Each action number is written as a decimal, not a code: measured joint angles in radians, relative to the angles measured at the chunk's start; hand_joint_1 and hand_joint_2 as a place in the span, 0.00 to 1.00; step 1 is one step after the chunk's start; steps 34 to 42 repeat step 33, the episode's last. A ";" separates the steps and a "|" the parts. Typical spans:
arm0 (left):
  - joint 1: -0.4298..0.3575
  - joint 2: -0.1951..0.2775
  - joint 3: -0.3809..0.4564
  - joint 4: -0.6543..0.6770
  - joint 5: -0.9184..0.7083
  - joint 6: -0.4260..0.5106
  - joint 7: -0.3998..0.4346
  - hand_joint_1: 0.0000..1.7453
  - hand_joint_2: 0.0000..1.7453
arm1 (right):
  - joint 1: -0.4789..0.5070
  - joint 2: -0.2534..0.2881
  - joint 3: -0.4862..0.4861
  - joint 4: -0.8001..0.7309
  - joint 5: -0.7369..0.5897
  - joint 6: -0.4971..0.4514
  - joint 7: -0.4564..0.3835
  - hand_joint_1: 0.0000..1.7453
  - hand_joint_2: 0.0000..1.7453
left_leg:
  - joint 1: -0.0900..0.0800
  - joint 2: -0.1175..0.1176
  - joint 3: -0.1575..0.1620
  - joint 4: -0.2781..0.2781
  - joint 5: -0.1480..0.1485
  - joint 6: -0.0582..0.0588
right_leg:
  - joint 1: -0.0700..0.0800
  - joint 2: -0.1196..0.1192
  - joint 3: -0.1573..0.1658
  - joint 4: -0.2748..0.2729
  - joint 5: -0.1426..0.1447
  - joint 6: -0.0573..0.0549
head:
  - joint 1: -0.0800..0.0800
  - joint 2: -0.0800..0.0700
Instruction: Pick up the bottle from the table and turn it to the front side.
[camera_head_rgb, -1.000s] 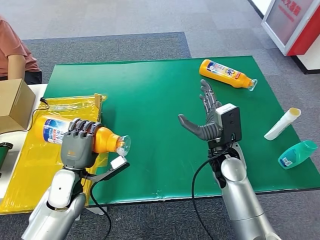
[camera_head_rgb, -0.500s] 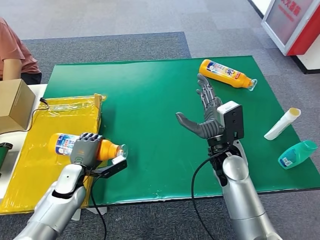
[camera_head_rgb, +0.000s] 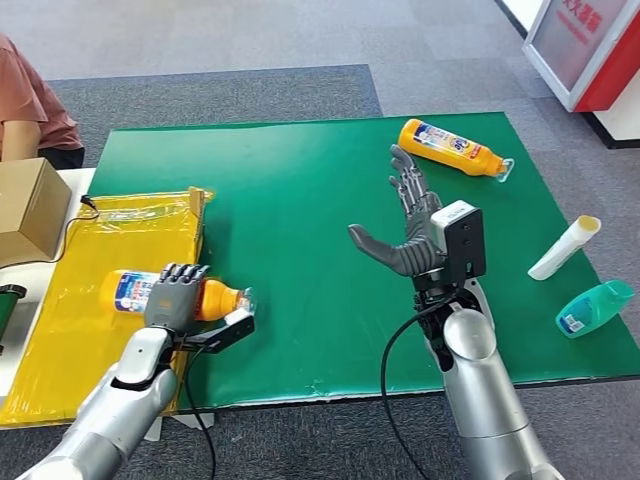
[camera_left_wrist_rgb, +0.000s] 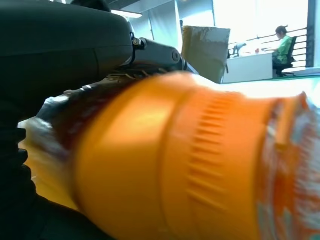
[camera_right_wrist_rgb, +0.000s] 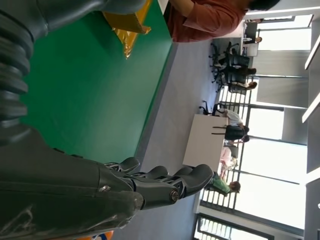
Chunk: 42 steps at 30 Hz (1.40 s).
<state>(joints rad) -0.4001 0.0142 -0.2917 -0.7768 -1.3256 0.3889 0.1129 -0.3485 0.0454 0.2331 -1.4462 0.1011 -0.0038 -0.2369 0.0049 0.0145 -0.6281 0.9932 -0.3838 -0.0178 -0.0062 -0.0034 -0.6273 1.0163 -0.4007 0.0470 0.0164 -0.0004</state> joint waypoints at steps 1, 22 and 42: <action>0.000 -0.001 0.002 0.001 0.004 0.004 0.000 0.00 1.00 | 0.000 0.000 0.000 0.000 0.000 0.000 0.000 0.00 1.00 | 0.000 0.000 0.000 0.000 0.000 0.000 | 0.000 0.000 0.000 0.000 0.000 0.000 | 0.000 0.000; 0.102 -0.016 0.081 -0.072 -0.015 0.307 -0.070 0.00 1.00 | 0.021 -0.003 0.000 0.012 -0.017 -0.009 -0.008 0.00 1.00 | 0.000 0.000 -0.001 0.000 0.000 0.000 | 0.000 0.000 -0.001 0.000 0.000 0.000 | 0.000 0.000; 0.216 -0.080 0.161 -0.340 0.086 0.309 -0.290 0.00 1.00 | 0.051 -0.014 0.000 0.012 -0.022 -0.026 -0.011 0.00 1.00 | 0.000 0.000 -0.001 0.000 -0.001 0.000 | 0.000 0.000 -0.001 0.000 0.000 0.000 | 0.000 0.000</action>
